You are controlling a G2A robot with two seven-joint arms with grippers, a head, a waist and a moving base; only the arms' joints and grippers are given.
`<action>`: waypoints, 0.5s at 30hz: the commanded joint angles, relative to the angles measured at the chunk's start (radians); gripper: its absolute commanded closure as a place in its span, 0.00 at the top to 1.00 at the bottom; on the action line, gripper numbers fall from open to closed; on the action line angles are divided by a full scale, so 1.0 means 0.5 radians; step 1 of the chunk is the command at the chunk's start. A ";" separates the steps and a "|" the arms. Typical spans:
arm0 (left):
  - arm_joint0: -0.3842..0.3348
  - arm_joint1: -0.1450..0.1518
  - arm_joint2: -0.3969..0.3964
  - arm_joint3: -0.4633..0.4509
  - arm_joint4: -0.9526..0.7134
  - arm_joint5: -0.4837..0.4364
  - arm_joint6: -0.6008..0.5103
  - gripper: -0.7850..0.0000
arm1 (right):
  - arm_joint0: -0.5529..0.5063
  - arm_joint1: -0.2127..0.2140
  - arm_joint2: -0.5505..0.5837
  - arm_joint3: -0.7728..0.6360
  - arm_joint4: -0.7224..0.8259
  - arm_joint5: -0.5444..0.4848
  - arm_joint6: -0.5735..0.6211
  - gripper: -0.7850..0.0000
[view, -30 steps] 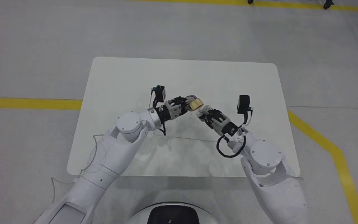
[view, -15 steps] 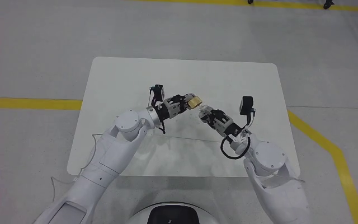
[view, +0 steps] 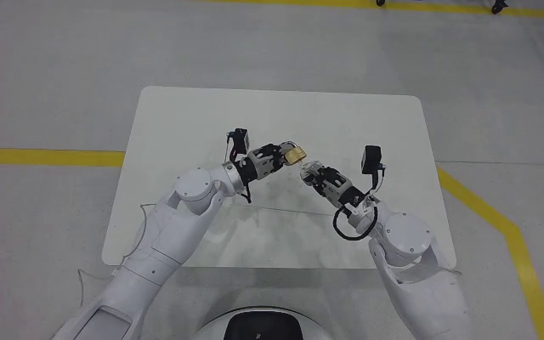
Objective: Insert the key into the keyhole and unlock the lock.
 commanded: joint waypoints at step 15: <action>-0.004 -0.003 -0.037 0.011 -0.082 0.009 -0.006 0.00 | 0.019 -0.010 0.005 0.010 0.038 -0.048 -0.040 1.00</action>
